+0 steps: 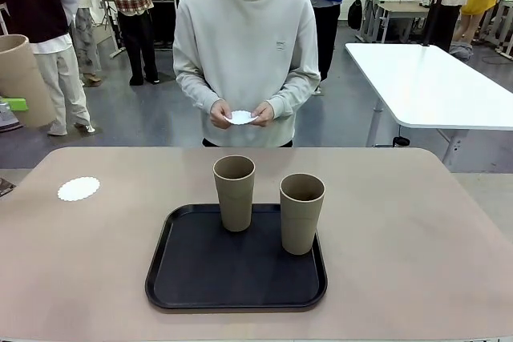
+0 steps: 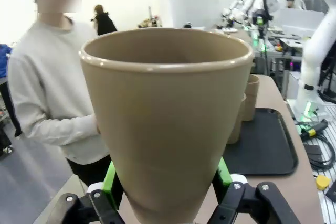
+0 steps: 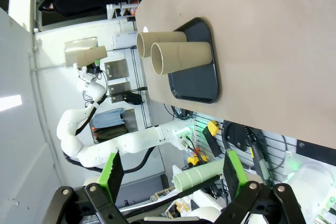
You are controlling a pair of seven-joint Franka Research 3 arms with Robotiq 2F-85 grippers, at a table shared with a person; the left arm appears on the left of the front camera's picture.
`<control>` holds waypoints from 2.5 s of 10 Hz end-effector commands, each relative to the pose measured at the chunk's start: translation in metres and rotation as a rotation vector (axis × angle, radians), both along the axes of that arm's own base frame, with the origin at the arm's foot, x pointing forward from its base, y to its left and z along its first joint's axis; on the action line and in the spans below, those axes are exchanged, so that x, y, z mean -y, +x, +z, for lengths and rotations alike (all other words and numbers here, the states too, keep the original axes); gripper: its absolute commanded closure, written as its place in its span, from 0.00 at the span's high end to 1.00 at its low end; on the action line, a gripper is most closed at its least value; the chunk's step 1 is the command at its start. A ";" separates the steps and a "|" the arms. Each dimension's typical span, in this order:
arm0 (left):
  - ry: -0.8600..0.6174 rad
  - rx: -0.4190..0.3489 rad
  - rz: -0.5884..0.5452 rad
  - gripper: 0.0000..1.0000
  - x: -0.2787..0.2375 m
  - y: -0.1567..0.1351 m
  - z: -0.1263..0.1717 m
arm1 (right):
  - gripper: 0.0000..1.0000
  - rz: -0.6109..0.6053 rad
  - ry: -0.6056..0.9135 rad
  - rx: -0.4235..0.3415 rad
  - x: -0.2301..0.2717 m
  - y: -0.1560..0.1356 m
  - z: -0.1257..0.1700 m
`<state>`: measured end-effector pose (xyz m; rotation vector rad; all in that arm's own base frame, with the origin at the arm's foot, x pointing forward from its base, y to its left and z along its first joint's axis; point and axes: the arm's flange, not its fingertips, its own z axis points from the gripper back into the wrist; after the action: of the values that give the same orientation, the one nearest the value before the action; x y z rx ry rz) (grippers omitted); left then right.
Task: Place coasters on the table and set cups on them.
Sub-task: Pick up one Reusable plastic cup and place it on a coaster set by the human.
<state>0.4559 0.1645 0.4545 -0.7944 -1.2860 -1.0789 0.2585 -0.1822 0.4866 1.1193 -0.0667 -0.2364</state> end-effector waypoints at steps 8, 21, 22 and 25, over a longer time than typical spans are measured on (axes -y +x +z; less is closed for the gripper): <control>-0.016 -0.001 0.035 0.83 -0.009 0.005 -0.001 | 1.00 0.000 0.012 0.022 0.001 0.001 0.001; 0.028 -0.110 -0.018 0.83 -0.022 0.088 -0.167 | 1.00 0.000 0.012 0.022 0.001 0.001 0.001; 0.028 -0.118 -0.020 0.83 -0.021 0.091 -0.174 | 1.00 0.000 0.012 0.022 0.001 0.001 0.001; 0.013 -0.098 -0.041 0.83 -0.021 0.096 -0.193 | 1.00 0.000 0.012 0.022 0.001 0.001 0.001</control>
<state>0.5448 0.1828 0.2628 -0.8618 -1.1447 -1.0389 0.2584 -0.1824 0.4867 1.1191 -0.0672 -0.2369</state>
